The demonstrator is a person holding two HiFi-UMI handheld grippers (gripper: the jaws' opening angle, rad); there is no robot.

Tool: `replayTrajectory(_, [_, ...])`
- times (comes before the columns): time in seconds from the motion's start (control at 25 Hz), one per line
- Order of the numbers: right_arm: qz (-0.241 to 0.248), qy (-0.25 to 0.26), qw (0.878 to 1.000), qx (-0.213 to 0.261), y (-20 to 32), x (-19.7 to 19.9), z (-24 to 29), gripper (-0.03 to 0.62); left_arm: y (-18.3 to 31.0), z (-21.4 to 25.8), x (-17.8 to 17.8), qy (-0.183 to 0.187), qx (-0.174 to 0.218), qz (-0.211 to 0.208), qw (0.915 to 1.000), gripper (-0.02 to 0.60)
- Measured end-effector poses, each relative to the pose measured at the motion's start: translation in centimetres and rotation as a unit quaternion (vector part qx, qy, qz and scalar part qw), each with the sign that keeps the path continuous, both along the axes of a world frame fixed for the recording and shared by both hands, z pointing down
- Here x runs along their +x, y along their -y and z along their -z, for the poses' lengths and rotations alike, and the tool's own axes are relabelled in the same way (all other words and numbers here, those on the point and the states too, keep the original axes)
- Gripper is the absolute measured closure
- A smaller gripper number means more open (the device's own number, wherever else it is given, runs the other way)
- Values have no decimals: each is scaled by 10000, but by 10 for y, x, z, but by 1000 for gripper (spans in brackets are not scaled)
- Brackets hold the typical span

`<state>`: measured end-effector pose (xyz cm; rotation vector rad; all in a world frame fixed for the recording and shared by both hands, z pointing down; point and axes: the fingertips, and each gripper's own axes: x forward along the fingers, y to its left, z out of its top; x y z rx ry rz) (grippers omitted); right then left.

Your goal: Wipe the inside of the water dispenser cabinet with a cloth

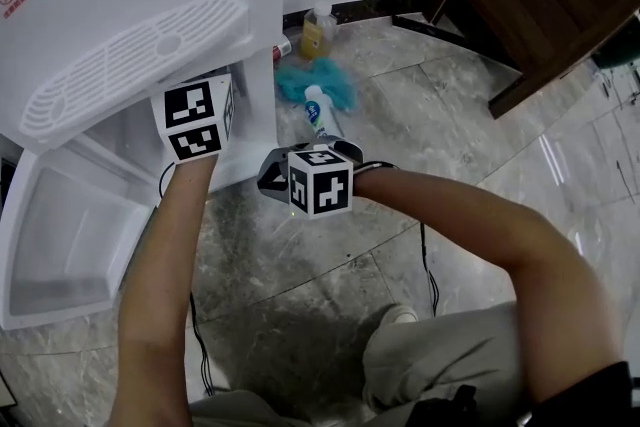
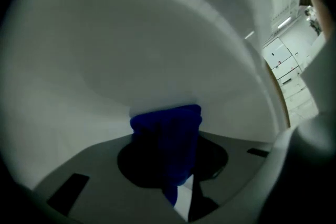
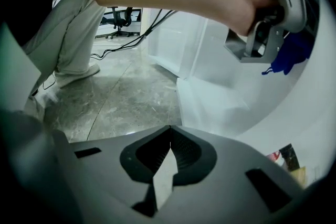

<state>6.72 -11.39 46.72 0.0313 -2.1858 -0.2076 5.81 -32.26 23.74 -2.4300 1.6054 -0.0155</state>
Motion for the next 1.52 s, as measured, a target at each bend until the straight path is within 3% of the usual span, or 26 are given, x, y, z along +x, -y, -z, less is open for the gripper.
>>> replayTrajectory(0.28, [-33, -100, 9999, -37, -8, 19, -6, 595, 25, 4, -5, -326, -1, 341, 9989, 492])
replayTrajectory(0.64, [96, -142, 9999, -14, -7, 8, -9, 595, 2, 2, 1, -139, 238, 273, 9992, 492])
replayTrajectory(0.88, [274, -301, 9992, 26, -15, 15, -16, 595, 29, 8, -6, -58, 94, 439, 9990, 492])
replayTrajectory(1.24, [363, -372, 9986, 65, -11, 6, -18, 595, 1, 0, 1, 6, 116, 240, 9996, 492])
replayTrajectory(1.52, [477, -377, 9981, 26, -17, 3, -20, 595, 27, 5, -7, -56, -3, 378, 9993, 492])
